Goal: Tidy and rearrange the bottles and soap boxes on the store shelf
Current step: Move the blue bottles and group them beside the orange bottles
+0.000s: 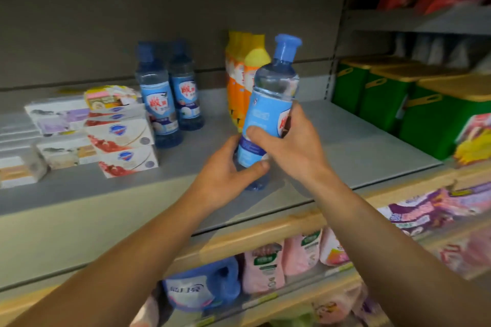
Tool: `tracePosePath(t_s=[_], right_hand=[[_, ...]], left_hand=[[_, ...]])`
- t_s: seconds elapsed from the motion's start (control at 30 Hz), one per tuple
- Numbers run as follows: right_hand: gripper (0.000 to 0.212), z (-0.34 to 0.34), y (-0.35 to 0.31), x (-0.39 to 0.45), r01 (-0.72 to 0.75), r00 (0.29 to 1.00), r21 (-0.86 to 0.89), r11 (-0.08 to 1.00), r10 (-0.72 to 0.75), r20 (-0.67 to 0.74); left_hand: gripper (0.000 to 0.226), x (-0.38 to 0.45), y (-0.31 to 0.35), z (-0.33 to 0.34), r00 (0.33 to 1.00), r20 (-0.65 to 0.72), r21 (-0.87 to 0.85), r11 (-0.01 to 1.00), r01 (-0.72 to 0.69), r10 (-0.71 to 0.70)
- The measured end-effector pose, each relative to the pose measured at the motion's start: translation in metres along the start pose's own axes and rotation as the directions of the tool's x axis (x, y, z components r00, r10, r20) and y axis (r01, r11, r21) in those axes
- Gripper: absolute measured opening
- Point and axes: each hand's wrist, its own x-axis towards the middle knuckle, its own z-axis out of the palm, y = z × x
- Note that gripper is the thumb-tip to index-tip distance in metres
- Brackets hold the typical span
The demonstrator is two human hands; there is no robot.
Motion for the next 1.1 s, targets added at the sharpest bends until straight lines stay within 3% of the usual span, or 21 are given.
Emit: tracePosePath(t_s=[0.1, 0.17, 0.27, 0.37, 0.6, 0.73, 0.93, 1.1], right_hand=[[0.063, -0.033, 0.018, 0.016, 0.008, 0.996, -0.07, 0.997, -0.014, -0.083], [0.063, -0.05, 0.033, 0.029, -0.014, 0.992, -0.134, 0.991, -0.003, -0.127], [0.062, -0.062, 0.057, 0.053, -0.048, 0.987, -0.171, 0.984, 0.021, -0.161], [0.065, -0.057, 0.075, 0.074, -0.054, 0.989, -0.176, 0.983, 0.028, -0.145], [0.055, -0.042, 0.099, 0.101, -0.082, 0.993, -0.153, 0.985, 0.094, 0.069], [0.05, -0.051, 0.117, 0.1, -0.062, 0.968, -0.242, 0.968, 0.117, 0.222], [0.054, -0.028, 0.124, 0.138, -0.036, 0.98, -0.358, 0.933, 0.104, 0.172], [0.059, 0.005, 0.132, 0.169, -0.037, 0.986, -0.337, 0.941, 0.089, 0.14]], left_hand=[[0.054, 0.016, -0.003, 0.009, 0.999, 0.015, 0.068, 0.997, 0.043, -0.044], [0.048, 0.021, -0.016, 0.004, 0.996, -0.041, 0.25, 0.964, 0.091, -0.083], [0.045, 0.026, -0.036, -0.007, 0.993, -0.087, 0.558, 0.822, 0.111, -0.075], [0.048, 0.036, -0.051, -0.01, 0.995, -0.061, 0.685, 0.721, 0.102, -0.082], [0.062, 0.056, -0.066, -0.012, 0.973, -0.06, 0.811, 0.558, 0.177, -0.222], [0.077, 0.055, -0.064, -0.009, 0.966, -0.064, 0.838, 0.512, 0.189, -0.252], [0.075, 0.054, -0.061, -0.008, 0.966, -0.065, 0.842, 0.506, 0.187, -0.248], [0.072, 0.054, -0.062, -0.01, 0.967, -0.069, 0.831, 0.522, 0.193, -0.247]])
